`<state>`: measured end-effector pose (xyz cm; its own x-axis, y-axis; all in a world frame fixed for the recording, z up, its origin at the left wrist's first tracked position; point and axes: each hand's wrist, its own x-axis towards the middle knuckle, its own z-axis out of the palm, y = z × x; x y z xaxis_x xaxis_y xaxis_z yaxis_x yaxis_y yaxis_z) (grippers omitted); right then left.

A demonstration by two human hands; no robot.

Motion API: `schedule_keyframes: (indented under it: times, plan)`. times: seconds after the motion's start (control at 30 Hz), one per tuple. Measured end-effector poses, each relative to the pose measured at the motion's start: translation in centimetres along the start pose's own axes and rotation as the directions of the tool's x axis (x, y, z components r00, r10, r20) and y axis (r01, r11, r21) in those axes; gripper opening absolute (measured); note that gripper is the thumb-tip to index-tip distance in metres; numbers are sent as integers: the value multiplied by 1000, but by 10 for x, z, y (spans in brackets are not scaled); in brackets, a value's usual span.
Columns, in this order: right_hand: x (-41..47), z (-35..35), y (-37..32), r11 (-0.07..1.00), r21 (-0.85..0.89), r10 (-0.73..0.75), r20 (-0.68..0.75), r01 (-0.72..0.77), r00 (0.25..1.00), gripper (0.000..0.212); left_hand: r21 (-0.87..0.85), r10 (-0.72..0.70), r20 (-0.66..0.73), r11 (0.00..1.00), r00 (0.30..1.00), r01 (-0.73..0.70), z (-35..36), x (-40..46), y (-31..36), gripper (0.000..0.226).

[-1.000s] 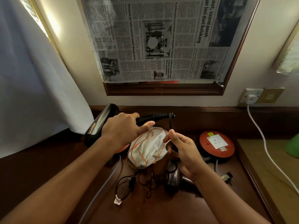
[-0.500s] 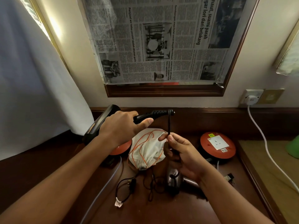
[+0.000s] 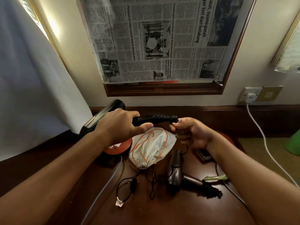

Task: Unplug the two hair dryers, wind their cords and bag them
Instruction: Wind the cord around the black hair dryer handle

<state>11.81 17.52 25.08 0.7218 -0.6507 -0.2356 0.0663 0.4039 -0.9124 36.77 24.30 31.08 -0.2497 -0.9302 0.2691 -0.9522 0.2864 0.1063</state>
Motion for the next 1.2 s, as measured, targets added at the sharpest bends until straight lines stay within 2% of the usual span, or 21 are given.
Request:
schedule_keyframes:
  times: [0.07, 0.13, 0.2, 0.37, 0.5, 0.6, 0.67, 0.77, 0.83, 1.07, 1.13, 1.2]
  plan:
    - [0, -1, -18, 996, -83, 24, -9, -25, 1000, 14, 16, 15, 5, 1000, 1000, -15, -3, 0, 1, 71]
    - [1, -1, -36, 987, -154, 44, -30, -48, 999, 6, 69, 37, 1, 997, 999, -37, -7, 1, 3, 73]
    - [3, 0, -51, 968, -240, 64, -77, -80, 995, 12, 135, 67, 8, 989, 998, -68, -10, 3, 4, 76]
    - [-2, 17, -77, 867, -491, 3, -163, -84, 987, 17, 290, 85, 51, 952, 995, -96, -15, 7, 7, 81]
    - [-5, 35, -84, 741, -664, -127, -282, -99, 951, 16, 368, 33, 74, 928, 997, -58, -13, 9, 8, 74]
    - [-7, 43, -86, 682, -726, -265, -351, -83, 898, 15, 381, -39, 72, 924, 997, 9, -10, 12, 6, 73]
    - [-9, 48, -84, 638, -769, -347, -348, -53, 871, 16, 377, -85, 79, 925, 993, 50, -7, 14, 4, 72]
    - [-10, 54, -77, 464, -884, -465, -302, -61, 832, 18, 368, -138, 98, 925, 986, 93, -4, 17, 3, 72]
    - [-11, 56, -70, 395, -914, -505, -302, -94, 809, 16, 356, -164, 113, 927, 980, 114, -1, 20, 6, 71]
    - [-17, 55, -39, 294, -951, -629, -268, -95, 730, 16, 333, -175, 147, 936, 974, 118, 9, 26, 22, 64]
    - [-17, 52, -32, 295, -951, -645, -270, -93, 715, 15, 330, -168, 152, 938, 974, 110, 12, 29, 26, 64]
    - [-20, 50, -26, 345, -935, -664, -301, -76, 685, 14, 313, -170, 136, 942, 976, 120, 15, 32, 27, 64]
